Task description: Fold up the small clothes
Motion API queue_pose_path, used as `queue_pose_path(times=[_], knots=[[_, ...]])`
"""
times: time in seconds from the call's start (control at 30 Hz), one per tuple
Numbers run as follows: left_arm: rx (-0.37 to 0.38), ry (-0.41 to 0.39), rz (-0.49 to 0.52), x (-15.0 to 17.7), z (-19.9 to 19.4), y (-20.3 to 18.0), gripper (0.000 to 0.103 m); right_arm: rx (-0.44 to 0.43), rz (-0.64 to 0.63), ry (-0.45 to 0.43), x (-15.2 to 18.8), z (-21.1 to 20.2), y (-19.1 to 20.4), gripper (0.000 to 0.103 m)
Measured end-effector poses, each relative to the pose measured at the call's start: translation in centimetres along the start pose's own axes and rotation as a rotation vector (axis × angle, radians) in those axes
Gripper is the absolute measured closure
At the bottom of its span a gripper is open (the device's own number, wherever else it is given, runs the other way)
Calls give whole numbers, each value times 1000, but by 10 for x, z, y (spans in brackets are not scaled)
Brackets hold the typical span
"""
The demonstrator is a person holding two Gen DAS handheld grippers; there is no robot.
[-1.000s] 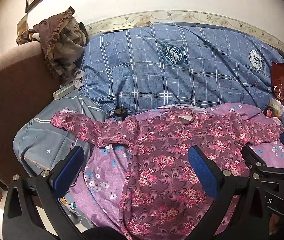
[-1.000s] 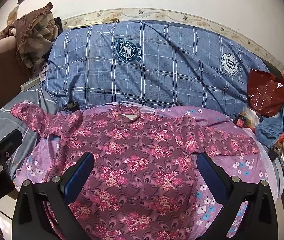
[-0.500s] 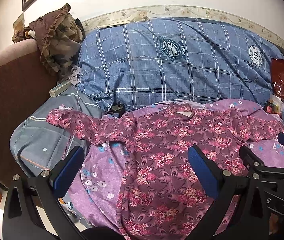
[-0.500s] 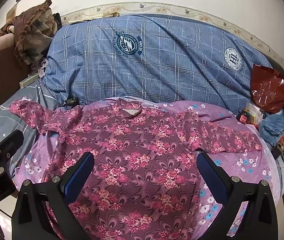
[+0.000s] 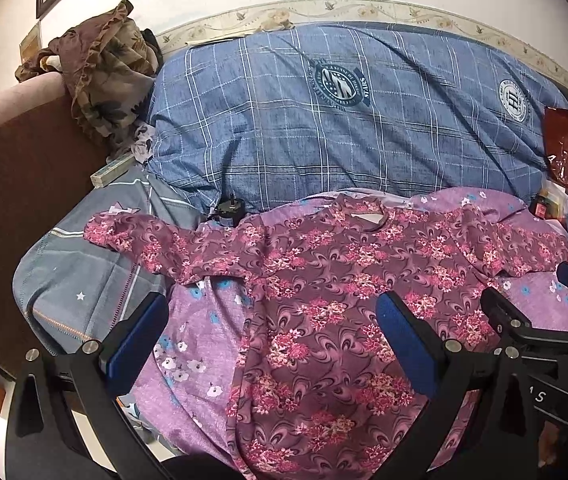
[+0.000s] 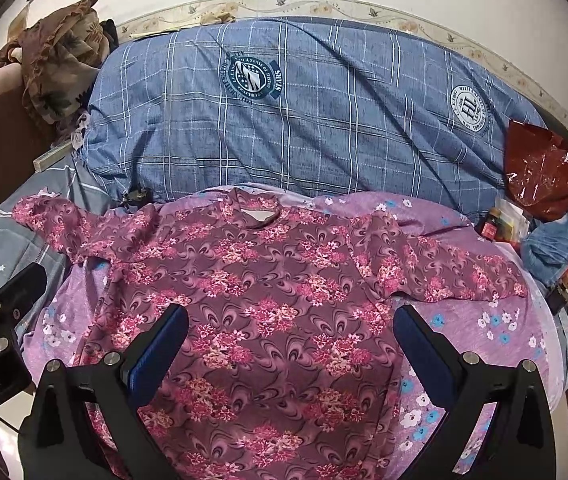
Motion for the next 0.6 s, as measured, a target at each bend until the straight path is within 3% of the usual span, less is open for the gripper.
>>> queue_pose_path(times=[0.43,0.5,0.6], knots=[[28,38,22,-7,33,-15,0,21,14,32,-1,32,-11,0],[66,55,19,-8,46,-23,0,28,16,39,-3,40,-16,0],[226,160,-57,-5,84,-40,0,27,46,56,-6,59,-33,0]])
Point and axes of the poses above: each gripper's, at about its wrist camera, not at the fingertips, and z roughly the way its jaws point, y to its left, x to its underside, the point moved 9 cm from there along z, roughly the way its jaws point, and after that the axes turned 8 degrees about z, right-handed, at the moved point
